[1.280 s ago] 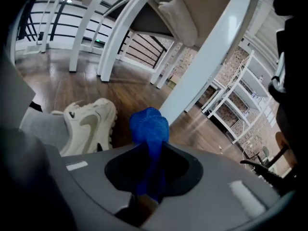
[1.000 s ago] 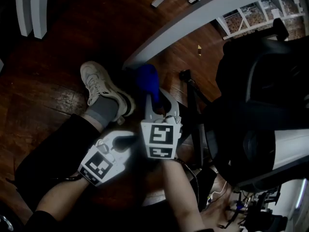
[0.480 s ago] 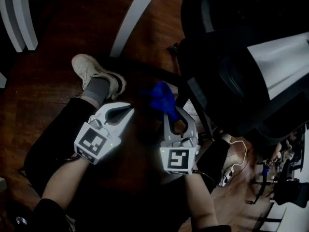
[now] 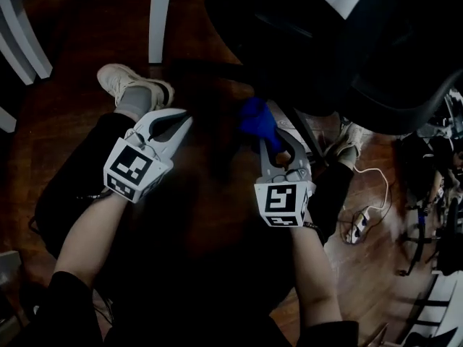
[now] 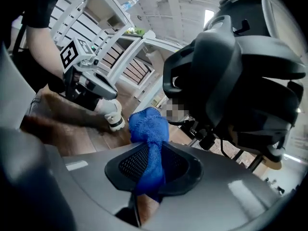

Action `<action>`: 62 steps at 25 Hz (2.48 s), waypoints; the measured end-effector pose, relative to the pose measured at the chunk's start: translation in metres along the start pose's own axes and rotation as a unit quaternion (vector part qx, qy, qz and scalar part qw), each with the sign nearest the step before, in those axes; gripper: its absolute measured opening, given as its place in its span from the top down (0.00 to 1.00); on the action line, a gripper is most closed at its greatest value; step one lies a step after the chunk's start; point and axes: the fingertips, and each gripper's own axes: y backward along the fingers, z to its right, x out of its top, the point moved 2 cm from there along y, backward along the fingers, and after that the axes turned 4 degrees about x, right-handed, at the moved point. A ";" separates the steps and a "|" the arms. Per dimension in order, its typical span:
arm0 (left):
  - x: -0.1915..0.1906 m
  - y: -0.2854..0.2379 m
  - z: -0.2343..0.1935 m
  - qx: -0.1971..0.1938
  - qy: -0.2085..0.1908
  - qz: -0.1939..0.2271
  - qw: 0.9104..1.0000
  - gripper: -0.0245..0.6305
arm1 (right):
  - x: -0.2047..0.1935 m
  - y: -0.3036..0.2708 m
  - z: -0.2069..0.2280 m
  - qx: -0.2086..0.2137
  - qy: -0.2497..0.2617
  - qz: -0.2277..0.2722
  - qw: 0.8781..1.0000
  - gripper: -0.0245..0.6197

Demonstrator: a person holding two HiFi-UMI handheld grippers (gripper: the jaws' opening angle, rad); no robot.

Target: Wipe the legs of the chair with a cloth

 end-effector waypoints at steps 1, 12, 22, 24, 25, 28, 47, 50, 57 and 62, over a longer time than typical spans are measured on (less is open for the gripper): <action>0.004 -0.001 0.006 -0.009 -0.009 0.000 1.000 0.96 | -0.006 0.001 0.003 -0.003 0.001 -0.005 1.000 0.83; -0.012 0.006 0.014 0.004 -0.038 -0.021 0.999 0.96 | -0.047 -0.001 0.014 -0.001 -0.024 -0.061 0.998 0.83; -0.002 0.009 -0.002 0.048 0.027 0.000 0.998 0.96 | -0.054 -0.028 0.017 0.016 0.042 -0.075 0.996 0.83; -0.008 0.008 -0.003 0.049 0.020 -0.008 0.999 0.96 | -0.057 -0.035 0.020 0.017 0.053 -0.083 0.995 0.83; -0.011 0.007 -0.004 0.051 0.018 -0.013 0.998 0.96 | -0.057 -0.039 0.021 0.017 0.059 -0.086 0.994 0.83; -0.018 0.003 -0.010 0.069 0.032 -0.033 0.997 0.96 | -0.055 -0.047 0.019 0.021 0.083 -0.096 0.992 0.83; -0.006 -0.007 -0.005 0.054 0.074 -0.015 0.996 0.96 | -0.060 -0.108 0.036 0.024 0.167 -0.153 0.974 0.83; -0.010 -0.002 -0.008 0.054 0.072 -0.020 0.996 0.96 | -0.059 -0.124 0.047 0.009 0.185 -0.171 0.968 0.83; -0.029 0.001 -0.018 0.065 0.107 -0.039 0.991 0.96 | -0.067 -0.148 0.063 -0.011 0.202 -0.205 0.958 0.83; -0.029 0.000 -0.021 0.067 0.127 -0.041 0.989 0.96 | -0.078 -0.161 0.067 -0.016 0.190 -0.234 0.953 0.83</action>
